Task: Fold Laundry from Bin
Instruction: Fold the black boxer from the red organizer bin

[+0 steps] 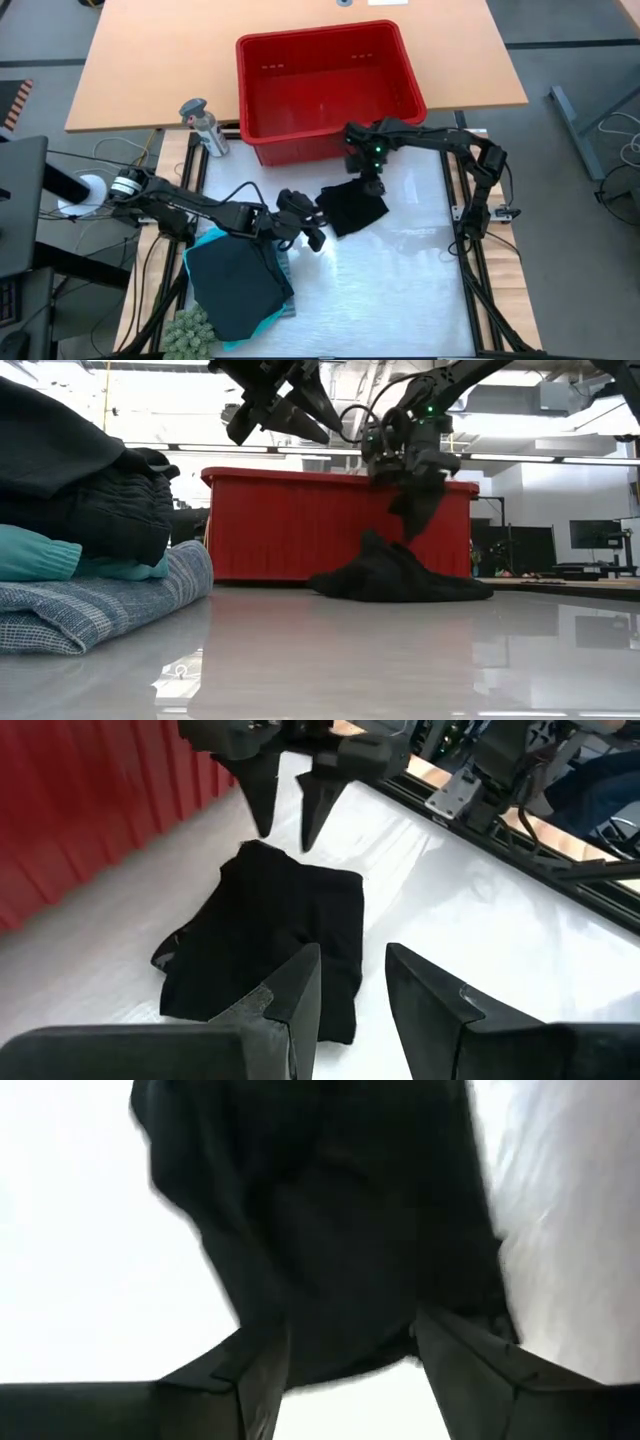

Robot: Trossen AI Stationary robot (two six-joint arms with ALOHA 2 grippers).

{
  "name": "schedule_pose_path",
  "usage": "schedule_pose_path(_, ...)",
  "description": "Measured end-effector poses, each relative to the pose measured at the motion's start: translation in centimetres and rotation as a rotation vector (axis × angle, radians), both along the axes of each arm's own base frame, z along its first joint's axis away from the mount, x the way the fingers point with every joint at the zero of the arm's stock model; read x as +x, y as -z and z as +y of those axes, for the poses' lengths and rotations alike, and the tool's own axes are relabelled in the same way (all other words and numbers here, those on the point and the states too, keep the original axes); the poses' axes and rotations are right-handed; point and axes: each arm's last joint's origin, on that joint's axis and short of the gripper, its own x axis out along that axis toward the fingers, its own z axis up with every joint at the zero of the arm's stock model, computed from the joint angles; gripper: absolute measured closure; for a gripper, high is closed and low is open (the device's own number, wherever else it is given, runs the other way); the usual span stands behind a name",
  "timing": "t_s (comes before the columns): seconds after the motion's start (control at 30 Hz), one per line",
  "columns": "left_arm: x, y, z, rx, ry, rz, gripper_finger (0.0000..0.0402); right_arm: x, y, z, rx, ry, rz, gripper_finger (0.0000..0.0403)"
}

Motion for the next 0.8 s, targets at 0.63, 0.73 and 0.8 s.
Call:
schedule_pose_path(0.63, -0.9, 0.5, -1.7, 0.062, -0.05, 0.046, 0.0299, 1.1, -5.0, 5.6, -0.067, -0.241, -0.318, 0.0173)
schedule_pose_path(0.73, -0.9, 0.6, -1.7, 0.05, -0.053, 0.05, 0.0299, 2.0, -3.9, 6.3, -0.063, -0.265, -0.283, 0.0171)
schedule_pose_path(0.8, -1.0, 0.7, -1.7, 0.048, -0.052, 0.06, 0.0299, 2.6, -2.7, 6.3, -0.052, -0.267, -0.246, 0.0171)
